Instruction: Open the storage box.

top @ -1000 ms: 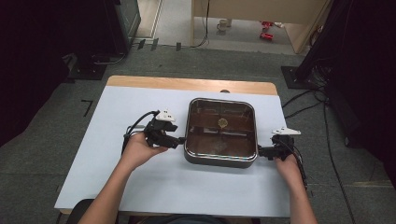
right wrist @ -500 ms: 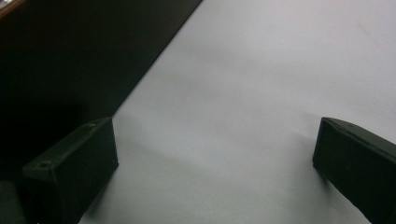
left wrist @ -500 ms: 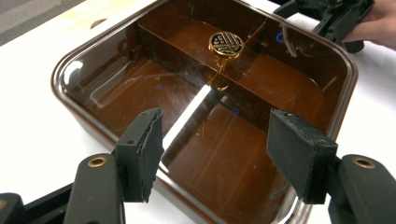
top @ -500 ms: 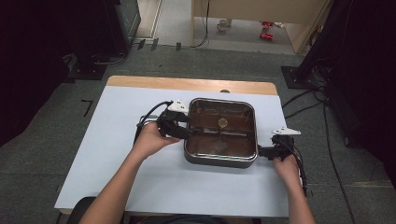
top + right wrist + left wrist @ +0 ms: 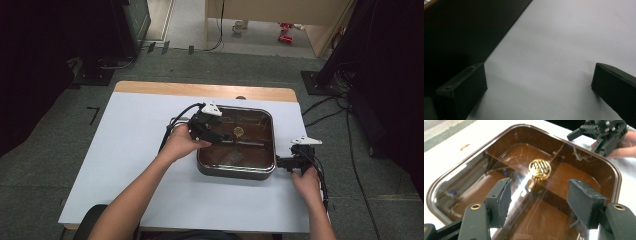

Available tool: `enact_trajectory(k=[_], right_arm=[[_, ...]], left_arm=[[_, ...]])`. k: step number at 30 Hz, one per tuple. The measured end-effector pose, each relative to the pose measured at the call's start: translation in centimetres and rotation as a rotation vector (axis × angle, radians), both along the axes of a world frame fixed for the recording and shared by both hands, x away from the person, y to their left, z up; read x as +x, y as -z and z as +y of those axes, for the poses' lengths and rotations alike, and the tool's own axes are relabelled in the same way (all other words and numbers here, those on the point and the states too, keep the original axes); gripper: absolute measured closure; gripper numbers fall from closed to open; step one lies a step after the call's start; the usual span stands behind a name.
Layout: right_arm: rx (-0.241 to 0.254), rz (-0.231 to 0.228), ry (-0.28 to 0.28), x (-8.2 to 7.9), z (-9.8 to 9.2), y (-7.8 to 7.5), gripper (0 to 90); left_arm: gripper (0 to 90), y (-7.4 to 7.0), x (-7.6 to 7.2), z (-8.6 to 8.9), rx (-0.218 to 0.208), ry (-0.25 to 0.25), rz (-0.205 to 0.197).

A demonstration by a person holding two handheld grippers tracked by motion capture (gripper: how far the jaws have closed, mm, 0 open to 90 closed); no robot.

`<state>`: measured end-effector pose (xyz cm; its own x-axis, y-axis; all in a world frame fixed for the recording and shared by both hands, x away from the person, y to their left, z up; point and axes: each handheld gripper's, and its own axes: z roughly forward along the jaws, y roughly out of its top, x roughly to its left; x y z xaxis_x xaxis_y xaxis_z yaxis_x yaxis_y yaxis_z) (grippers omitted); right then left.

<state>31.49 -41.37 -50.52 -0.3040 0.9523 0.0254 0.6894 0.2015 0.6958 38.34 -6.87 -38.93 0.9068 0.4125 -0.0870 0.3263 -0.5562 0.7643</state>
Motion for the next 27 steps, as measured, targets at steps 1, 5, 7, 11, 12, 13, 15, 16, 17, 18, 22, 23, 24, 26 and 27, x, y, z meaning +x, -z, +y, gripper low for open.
enact_trajectory(k=[1,5,7,11,12,13,15,16,17,18,22,23,24,26,27], right_arm=[[0.0,0.0,0.0,0.0,0.0,0.0,0.0],[0.001,-0.001,0.0,0.0,0.0,0.0,0.0],[0.0,-0.001,0.0,0.0,0.0,0.0,0.0],[0.0,-0.001,0.0,0.0,0.0,0.0,0.0],[0.0,0.0,0.0,0.0,0.0,0.0,0.0],[-0.001,-0.001,0.0,0.0,0.0,0.0,0.0],[-0.001,-0.001,0.0,0.0,0.0,0.0,0.0],[-0.001,-0.001,0.0,0.0,0.0,0.0,0.0],[-0.001,-0.001,0.0,0.0,0.0,0.0,0.0],[-0.001,-0.001,-0.001,0.0,0.0,0.0,0.0],[-0.001,-0.001,0.0,0.0,0.0,0.0,0.0],[0.0,-0.001,0.001,0.0,0.0,0.0,0.0],[0.0,-0.001,0.001,0.0,0.0,0.0,0.0],[0.0,-0.001,0.001,0.0,0.0,0.0,0.0],[0.0,-0.001,0.001,0.0,0.0,0.0,0.0]], left_arm=[[36.2,0.0,0.0,0.0,0.0,0.0,0.0],[36.9,0.9,0.6,-1.2,-0.005,0.012,0.008],[36.7,1.0,0.7,-1.3,-0.009,0.016,0.012],[36.8,1.5,1.1,-2.1,-0.015,0.026,-0.003],[37.2,1.8,1.2,-2.4,-0.023,0.027,-0.007],[37.1,1.8,1.2,-2.4,-0.023,0.027,-0.007],[37.6,2.2,1.4,-2.7,-0.022,0.034,-0.007],[37.8,2.5,1.5,-3.1,-0.012,0.037,-0.013],[38.2,2.7,1.6,-3.3,-0.01,0.038,-0.006],[38.7,2.9,1.7,-3.4,-0.013,0.04,-0.002],[42.1,3.8,1.9,-4.0,-0.004,0.045,0.015],[43.0,4.0,1.9,-4.1,0.0,0.046,0.014],[43.3,4.0,1.9,-4.1,0.0,0.046,0.014],[45.0,4.2,1.8,-4.3,0.006,0.057,0.001],[45.3,4.2,1.7,-4.4,0.012,0.059,-0.009]])
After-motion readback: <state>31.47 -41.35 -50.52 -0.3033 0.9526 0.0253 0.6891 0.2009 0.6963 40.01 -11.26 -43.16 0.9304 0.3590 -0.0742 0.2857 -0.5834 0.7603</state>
